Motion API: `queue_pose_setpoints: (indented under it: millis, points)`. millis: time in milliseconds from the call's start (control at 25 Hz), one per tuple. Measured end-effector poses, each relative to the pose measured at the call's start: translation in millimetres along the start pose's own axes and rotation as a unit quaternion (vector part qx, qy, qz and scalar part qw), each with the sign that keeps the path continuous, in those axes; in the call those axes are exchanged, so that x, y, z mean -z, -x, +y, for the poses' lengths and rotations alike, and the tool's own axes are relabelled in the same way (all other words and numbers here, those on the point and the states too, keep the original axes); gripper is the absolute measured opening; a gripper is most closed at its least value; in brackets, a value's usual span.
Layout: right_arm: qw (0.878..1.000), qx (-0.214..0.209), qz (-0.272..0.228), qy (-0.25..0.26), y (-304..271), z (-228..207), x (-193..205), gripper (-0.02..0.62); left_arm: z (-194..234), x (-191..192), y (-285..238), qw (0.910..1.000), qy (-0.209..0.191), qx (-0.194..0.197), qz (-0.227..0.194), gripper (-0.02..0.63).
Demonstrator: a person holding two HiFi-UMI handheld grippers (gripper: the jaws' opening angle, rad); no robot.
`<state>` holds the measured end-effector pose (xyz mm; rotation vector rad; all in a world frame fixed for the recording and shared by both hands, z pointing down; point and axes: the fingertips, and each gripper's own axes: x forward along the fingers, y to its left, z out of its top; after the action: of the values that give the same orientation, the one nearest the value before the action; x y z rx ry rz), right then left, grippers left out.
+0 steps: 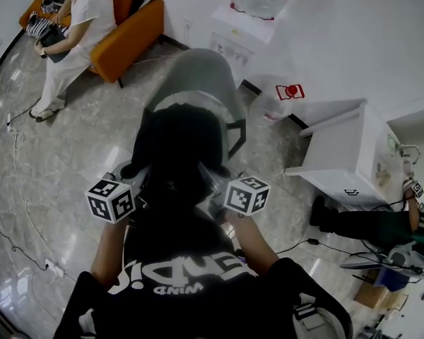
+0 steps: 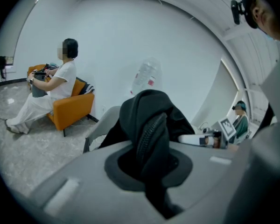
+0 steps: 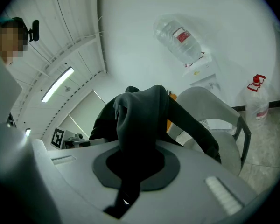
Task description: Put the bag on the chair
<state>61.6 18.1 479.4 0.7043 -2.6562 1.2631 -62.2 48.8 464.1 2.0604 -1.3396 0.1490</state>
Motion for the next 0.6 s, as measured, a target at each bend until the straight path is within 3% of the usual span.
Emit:
queue_pose_setpoints:
  millis: [600]
  points:
    - [0.999,0.019,-0.021,-0.032,-48.9,-36.4,-50.4,0.011,44.6,-45.0,-54.8,0.9992,0.007,0.032,0.024,0.023]
